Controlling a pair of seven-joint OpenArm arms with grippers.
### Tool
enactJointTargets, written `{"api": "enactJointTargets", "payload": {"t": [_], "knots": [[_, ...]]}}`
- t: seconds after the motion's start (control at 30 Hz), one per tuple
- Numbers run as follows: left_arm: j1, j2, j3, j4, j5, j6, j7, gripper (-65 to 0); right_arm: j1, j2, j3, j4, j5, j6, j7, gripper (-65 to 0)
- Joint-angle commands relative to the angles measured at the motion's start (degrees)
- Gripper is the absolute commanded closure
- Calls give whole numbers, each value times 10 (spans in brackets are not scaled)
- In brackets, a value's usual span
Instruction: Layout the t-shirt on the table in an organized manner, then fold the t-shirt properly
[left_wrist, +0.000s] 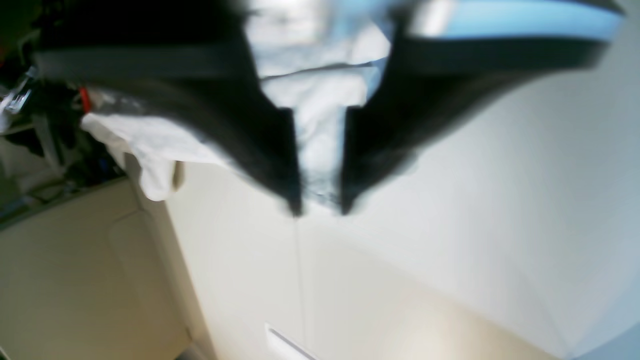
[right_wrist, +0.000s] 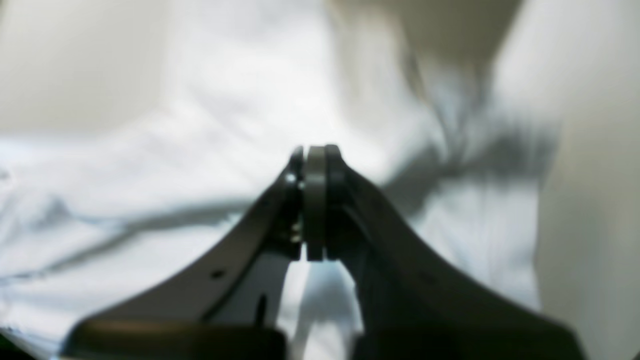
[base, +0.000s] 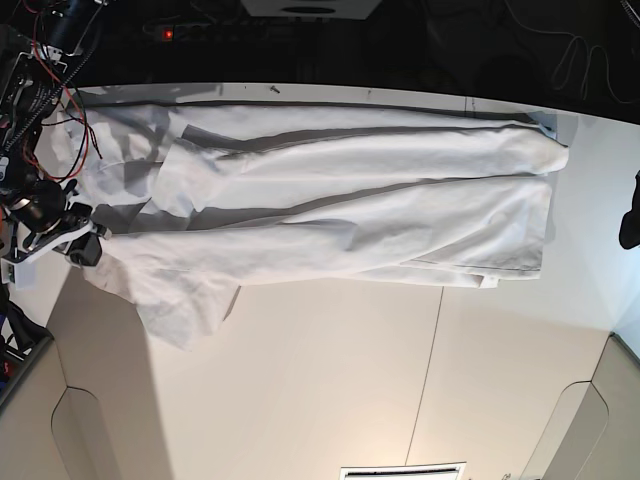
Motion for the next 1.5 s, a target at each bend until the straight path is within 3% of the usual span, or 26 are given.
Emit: {"api": "enactJointTargets", "payload": {"t": [0.0, 0.1, 0.27, 0.43, 0.57, 0.67, 0.8, 1.13, 1.37, 1.47], "knots": [[-3, -13, 6, 10, -4, -7, -10, 0, 19, 8, 3, 17, 0, 2, 18, 0], [-6, -13, 57, 10, 53, -7, -33, 0, 55, 8, 1, 14, -34, 1, 23, 0], [-47, -12, 201, 7, 220, -7, -124, 0, 85, 8, -16, -38, -68, 1, 40, 0], [-103, -13, 315, -12, 336, 75, -146, 0, 84, 8, -24, -122, -107, -16, 52, 0], [-127, -11, 365, -68, 385, 106, -146, 0, 82, 8, -10, -159, -135, -57, 59, 0], [-138, 1, 377, -129, 432, 124, -159, 0, 81, 8, 1, -162, -138, -59, 56, 0], [-140, 6, 377, -204, 489, 151, -229, 0, 71, 8, 4, -162, -164, -60, 59, 0], [-152, 5, 377, -223, 504, 163, -244, 0, 21, 8, 4, -162, -160, -67, 85, 0], [-171, 5, 377, -221, 500, 161, -244, 0, 21, 9, 4, -109, -74, -43, 3, 0], [-176, 5, 377, -221, 500, 161, -244, 0, 21, 8, 4, -47, -67, -37, -23, 0]]}}
